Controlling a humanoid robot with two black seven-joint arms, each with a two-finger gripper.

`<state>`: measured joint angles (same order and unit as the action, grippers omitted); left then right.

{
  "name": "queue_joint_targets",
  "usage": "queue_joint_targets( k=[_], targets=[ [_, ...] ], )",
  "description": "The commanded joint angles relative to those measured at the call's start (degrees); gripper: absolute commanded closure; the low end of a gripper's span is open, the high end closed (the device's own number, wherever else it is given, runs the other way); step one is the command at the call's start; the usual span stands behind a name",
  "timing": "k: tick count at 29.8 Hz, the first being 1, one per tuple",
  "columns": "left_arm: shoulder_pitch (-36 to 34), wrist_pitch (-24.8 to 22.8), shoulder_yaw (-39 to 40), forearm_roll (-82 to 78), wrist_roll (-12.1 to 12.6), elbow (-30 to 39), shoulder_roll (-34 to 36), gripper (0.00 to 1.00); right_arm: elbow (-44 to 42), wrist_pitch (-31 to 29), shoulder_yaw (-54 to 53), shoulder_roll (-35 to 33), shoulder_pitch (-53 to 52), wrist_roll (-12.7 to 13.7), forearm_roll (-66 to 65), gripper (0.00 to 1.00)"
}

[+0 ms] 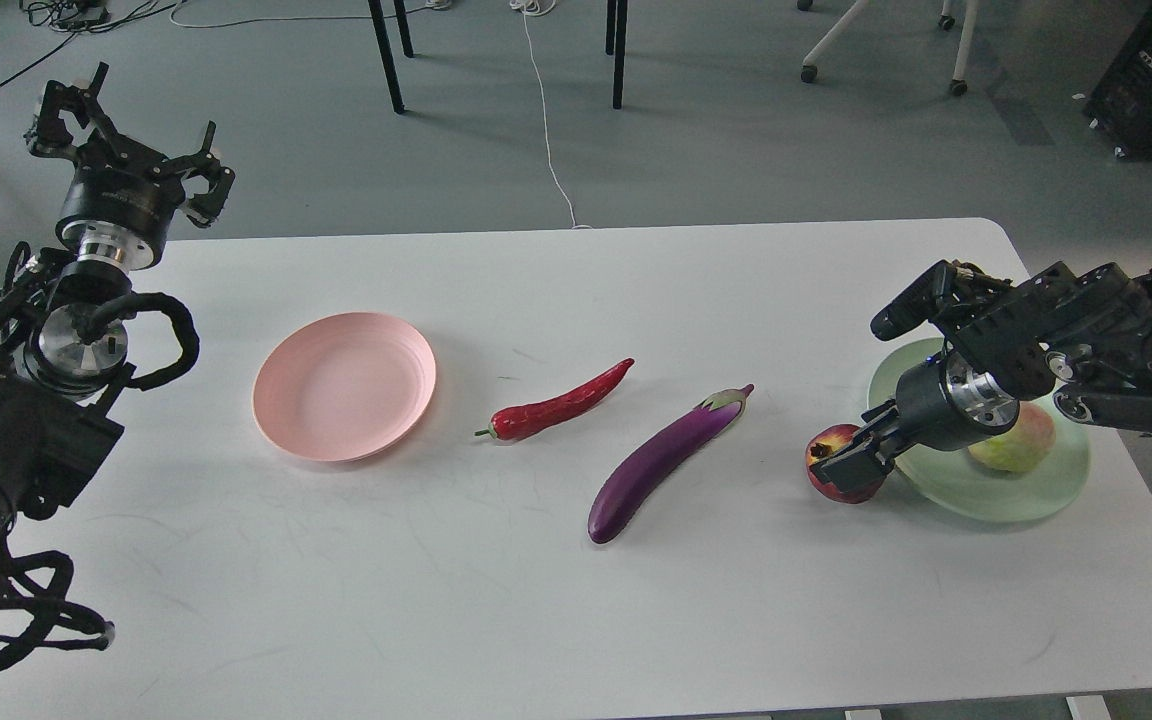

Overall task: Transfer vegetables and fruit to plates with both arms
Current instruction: 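Move the right gripper to the red apple and grasp it, then lift the apple onto the green plate beside the peach and release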

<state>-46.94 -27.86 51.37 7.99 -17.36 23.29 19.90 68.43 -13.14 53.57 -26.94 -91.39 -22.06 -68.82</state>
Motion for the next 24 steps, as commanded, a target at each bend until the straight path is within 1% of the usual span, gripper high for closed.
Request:
queue_joint_targets(
  k=[1,9,13,15,18,20,21,24],
  targets=[
    [0.1,-0.1,0.0,0.0,0.0,0.0,0.6,0.02,-2.2,0.3,0.1,1.8,0.8,0.0,0.0,0.04],
    [0.4,-0.1,0.0,0.0,0.0,-0.1,0.8,0.02,-2.5,0.3,0.3,4.3,2.6,0.0,0.0,0.05],
    [0.4,-0.1,-0.1,0.0,0.0,-0.2,0.8,0.02,-2.5,0.3,2.8,4.5,3.1,0.0,0.0,0.11],
    [0.4,-0.1,-0.1,0.0,0.0,-0.2,0.8,0.02,-2.6,0.3,3.3,4.5,3.1,0.0,0.0,0.18],
    [0.4,-0.1,0.0,0.0,0.0,-0.7,0.9,0.02,-2.2,0.3,3.3,4.1,3.1,0.0,0.3,0.35],
    [0.4,-0.1,0.0,0.0,0.0,-0.8,0.9,0.02,-2.0,0.3,3.1,4.0,2.8,0.0,0.4,0.43],
    [0.4,-0.1,0.0,0.0,0.0,-0.8,0.9,0.02,-2.0,0.3,2.9,3.9,2.3,0.0,0.4,0.45],
    [0.4,-0.1,0.0,0.0,0.0,-0.8,1.1,0.02,-2.1,0.6,1.2,3.1,-0.3,0.0,0.9,0.46]
  ],
)
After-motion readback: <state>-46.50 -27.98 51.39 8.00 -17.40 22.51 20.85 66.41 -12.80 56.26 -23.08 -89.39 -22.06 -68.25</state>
